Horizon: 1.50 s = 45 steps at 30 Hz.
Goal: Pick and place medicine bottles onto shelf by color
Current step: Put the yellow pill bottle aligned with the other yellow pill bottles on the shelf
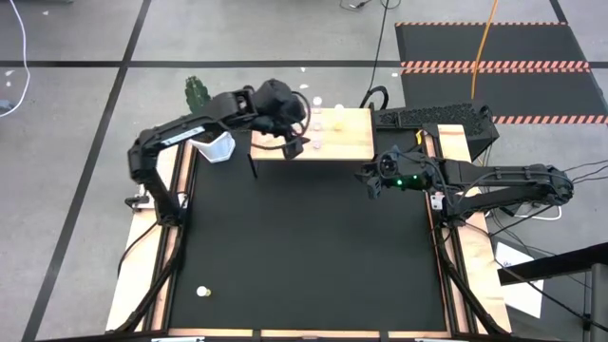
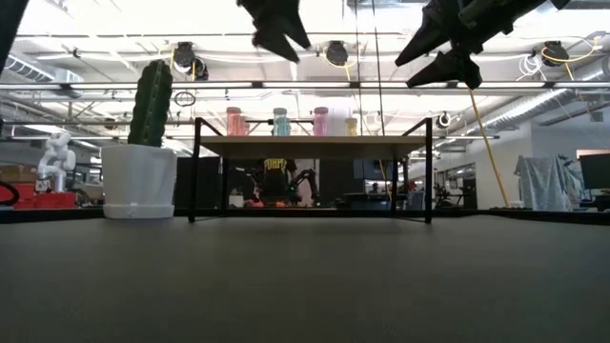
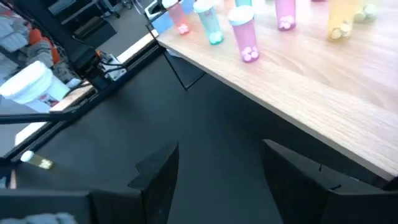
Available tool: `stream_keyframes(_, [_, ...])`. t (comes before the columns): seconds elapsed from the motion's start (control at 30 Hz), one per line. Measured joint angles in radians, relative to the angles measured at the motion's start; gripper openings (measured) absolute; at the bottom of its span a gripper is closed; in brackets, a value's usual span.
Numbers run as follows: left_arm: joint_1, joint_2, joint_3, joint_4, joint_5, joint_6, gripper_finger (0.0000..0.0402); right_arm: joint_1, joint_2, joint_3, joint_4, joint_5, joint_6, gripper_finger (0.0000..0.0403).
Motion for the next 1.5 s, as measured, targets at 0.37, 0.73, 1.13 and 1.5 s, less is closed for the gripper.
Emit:
stream_keyframes(0.37, [-0.197, -0.196, 0.002, -0.189, -0.03, -0.421, 0.0326, 0.021, 0.002, 0.0, 0.15, -0.088, 0.018, 0.0222])
stream_keyframes(0.73, [-0.669, -0.276, -0.399, -0.421, -0.129, -1.16, 0.0326, 0.25, 0.052, -0.072, 0.26, -0.043, 0.074, 0.0222])
stream_keyframes(1.13, [-1.19, -0.273, -0.736, -0.148, 0.077, -1.409, 0.0326, 0.443, 0.188, -0.339, 0.825, 0.029, 0.183, 0.0222])
stream_keyframes(1.5, [-1.41, -0.273, -0.882, -0.072, -0.045, -1.424, 0.0326, 0.488, 0.258, -0.34, 0.884, 0.099, 0.179, 0.0222])
